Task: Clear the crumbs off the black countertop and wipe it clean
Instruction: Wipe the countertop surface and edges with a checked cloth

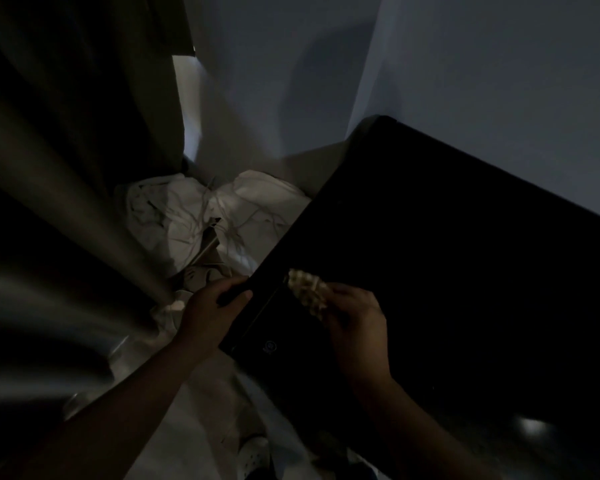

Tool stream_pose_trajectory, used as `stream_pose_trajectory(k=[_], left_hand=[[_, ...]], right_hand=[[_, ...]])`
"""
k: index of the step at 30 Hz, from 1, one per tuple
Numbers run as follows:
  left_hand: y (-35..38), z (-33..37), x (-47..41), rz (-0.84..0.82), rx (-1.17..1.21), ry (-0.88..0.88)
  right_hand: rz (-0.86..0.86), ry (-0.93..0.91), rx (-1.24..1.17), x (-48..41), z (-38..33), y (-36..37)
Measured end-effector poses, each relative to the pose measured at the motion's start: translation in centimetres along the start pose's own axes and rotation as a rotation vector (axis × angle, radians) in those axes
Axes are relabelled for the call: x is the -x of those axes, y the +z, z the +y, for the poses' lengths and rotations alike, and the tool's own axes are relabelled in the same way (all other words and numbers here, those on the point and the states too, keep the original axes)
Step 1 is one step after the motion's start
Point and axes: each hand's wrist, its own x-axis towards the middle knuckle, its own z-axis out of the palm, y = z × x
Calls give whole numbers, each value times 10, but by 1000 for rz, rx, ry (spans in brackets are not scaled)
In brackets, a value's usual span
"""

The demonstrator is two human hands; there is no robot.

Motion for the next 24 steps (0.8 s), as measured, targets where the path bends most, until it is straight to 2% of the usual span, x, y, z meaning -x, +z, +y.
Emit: stream_pose_trajectory(k=[4,11,17,21,24], left_hand=[[-5,-6,8,-15,48,-42],[-17,-11,24,-8,75,-61],[-33,-6,32,-45,70,-61],[-38,-2,37,-70,-4,-36],[-44,2,38,-79,-72,-32]], right_hand=[[2,51,57,2,-13,10],[-54,-70,67,67,-38,38],[-93,-137,49,89,-49,37],[-141,-174,-64,84,-53,24],[-41,-67,-197,58,-53,5]])
